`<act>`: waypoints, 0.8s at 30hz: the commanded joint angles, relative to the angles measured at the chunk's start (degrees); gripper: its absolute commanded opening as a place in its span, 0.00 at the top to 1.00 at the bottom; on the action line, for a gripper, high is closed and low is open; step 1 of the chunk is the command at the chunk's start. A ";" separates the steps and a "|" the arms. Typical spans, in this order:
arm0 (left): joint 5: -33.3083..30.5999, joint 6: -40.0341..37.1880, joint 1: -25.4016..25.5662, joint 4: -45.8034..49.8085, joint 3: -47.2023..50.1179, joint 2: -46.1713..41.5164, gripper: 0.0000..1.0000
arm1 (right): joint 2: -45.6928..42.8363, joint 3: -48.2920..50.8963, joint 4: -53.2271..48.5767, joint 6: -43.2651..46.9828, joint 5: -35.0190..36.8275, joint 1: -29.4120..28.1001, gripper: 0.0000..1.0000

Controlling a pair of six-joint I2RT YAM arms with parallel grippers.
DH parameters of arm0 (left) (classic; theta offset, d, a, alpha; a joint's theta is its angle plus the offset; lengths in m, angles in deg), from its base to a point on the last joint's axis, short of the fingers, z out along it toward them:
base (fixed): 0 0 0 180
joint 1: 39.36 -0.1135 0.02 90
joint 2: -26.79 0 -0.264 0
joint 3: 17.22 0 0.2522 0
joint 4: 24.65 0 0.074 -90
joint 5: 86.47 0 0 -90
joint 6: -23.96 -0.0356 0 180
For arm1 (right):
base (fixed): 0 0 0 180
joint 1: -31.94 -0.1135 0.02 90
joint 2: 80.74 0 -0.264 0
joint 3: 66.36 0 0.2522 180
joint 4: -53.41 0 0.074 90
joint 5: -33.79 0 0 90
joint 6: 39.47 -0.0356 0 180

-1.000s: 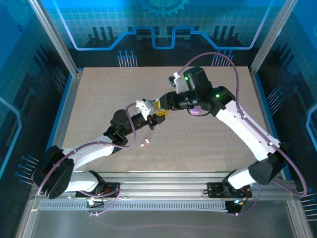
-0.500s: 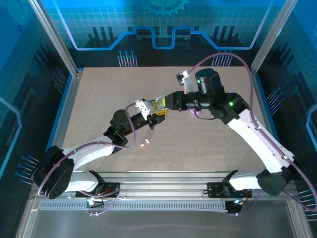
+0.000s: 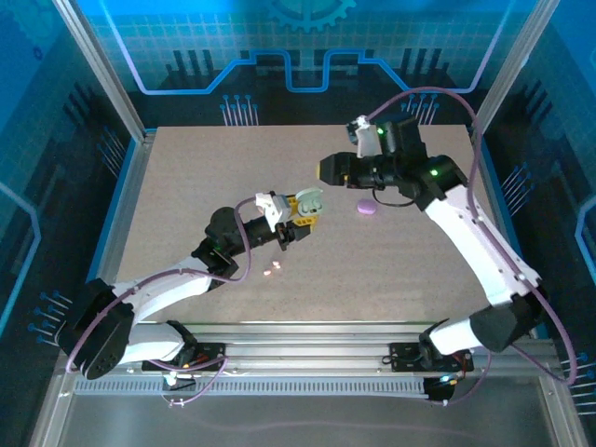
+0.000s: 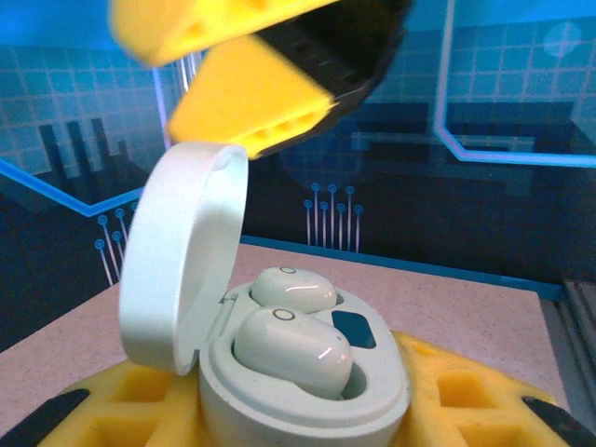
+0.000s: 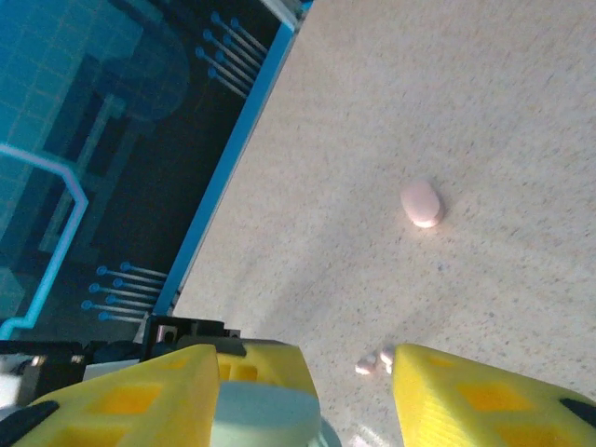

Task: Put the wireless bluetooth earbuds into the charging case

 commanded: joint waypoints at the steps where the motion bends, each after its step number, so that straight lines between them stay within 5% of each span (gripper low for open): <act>1: 3.09 -1.48 0.62 0.87 -1.71 -1.83 0.73 | 2.22 -3.01 -4.27 0.65 -6.63 0.52 0.45; 24: 0.17 0.69 0.57 -2.34 -1.88 -1.76 0.73 | -1.75 7.61 -2.81 0.70 -18.96 3.73 0.42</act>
